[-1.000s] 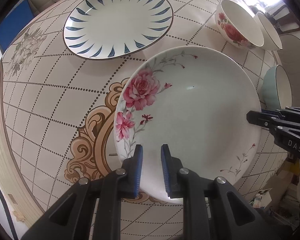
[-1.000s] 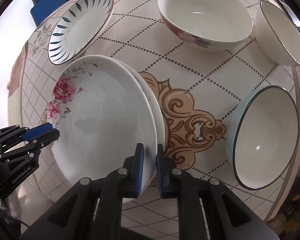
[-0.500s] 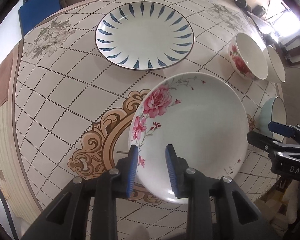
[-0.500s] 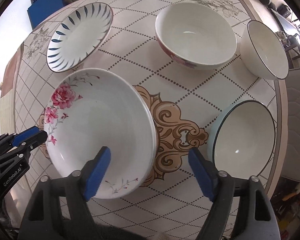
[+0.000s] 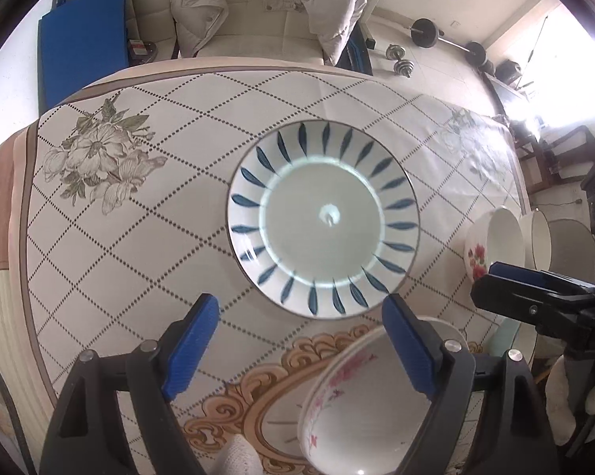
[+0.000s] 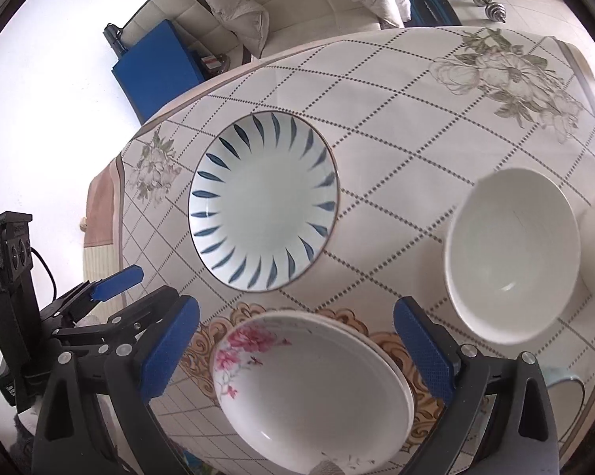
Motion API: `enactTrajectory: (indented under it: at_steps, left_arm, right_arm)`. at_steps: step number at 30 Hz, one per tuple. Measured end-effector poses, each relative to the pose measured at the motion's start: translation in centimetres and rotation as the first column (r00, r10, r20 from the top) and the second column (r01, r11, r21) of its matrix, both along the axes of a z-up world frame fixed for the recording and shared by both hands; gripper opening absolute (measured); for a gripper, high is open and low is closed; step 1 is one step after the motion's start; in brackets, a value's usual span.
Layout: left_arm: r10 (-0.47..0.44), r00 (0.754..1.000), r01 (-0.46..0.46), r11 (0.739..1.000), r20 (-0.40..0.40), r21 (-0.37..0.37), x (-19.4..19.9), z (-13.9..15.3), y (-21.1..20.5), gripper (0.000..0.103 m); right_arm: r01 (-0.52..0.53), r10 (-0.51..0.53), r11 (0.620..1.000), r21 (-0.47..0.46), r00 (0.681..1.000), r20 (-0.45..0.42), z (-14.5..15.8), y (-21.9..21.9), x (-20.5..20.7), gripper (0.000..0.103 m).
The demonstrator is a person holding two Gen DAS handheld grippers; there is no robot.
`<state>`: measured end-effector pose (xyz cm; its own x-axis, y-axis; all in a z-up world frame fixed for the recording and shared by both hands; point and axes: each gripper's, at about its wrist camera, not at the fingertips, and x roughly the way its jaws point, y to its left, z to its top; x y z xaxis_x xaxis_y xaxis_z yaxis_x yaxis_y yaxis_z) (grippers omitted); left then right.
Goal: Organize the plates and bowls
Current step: 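Grasp the blue-leaf plate rim with both grippers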
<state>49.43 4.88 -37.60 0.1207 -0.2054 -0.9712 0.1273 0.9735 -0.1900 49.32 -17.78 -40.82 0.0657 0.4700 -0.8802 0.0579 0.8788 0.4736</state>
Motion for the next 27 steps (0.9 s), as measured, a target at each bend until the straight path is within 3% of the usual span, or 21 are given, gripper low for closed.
enactTrajectory:
  at_steps: [7, 9, 11, 13, 15, 16, 21, 27]
  left_arm:
    - [0.064, 0.995, -0.063, 0.998, -0.082, 0.012, 7.6, -5.0, 3.5, 0.084]
    - [0.055, 0.990, -0.058, 0.998, -0.127, -0.016, 8.8, -6.7, 3.8, 0.081]
    - [0.032, 0.986, -0.038, 0.999, -0.165, -0.032, 9.4, -7.9, 3.7, 0.064]
    - [0.001, 0.983, -0.005, 1.000, -0.186, -0.022, 9.5, -8.8, 3.2, 0.048]
    - [-0.041, 0.985, 0.038, 0.999, -0.168, -0.018, 9.2, -8.5, 2.4, 0.041]
    - [-0.057, 0.982, 0.055, 0.998, -0.179, -0.017, 9.0, -8.6, 2.1, 0.030]
    - [-0.082, 0.982, 0.083, 0.997, -0.169, -0.001, 8.0, -8.6, 1.0, 0.025]
    - [-0.092, 0.982, 0.095, 0.995, -0.163, 0.010, 7.2, -8.4, 0.6, 0.024]
  right_arm:
    - [0.002, -0.002, 1.000, -0.009, 0.998, -0.061, -4.1, 1.0, 7.1, 0.100]
    - [0.006, -0.005, 1.000, 0.011, 0.995, -0.096, -5.5, 1.2, 8.3, 0.097]
    - [0.014, -0.012, 1.000, 0.018, 0.992, -0.126, -6.9, 1.4, 9.1, 0.085]
    - [0.019, -0.015, 1.000, 0.021, 0.988, -0.154, -8.1, 1.6, 9.6, 0.063]
    - [0.018, -0.013, 0.999, 0.028, 0.985, -0.170, -8.9, 1.7, 9.6, 0.051]
    - [0.014, -0.009, 1.000, 0.026, 0.985, -0.174, -9.2, 1.8, 9.5, 0.045]
    - [-0.001, -0.004, 1.000, -0.030, 0.986, -0.165, -9.9, 1.7, 8.9, 0.018]
    - [0.012, -0.014, 1.000, -0.012, 0.984, -0.180, -10.0, 1.1, 8.5, 0.016]
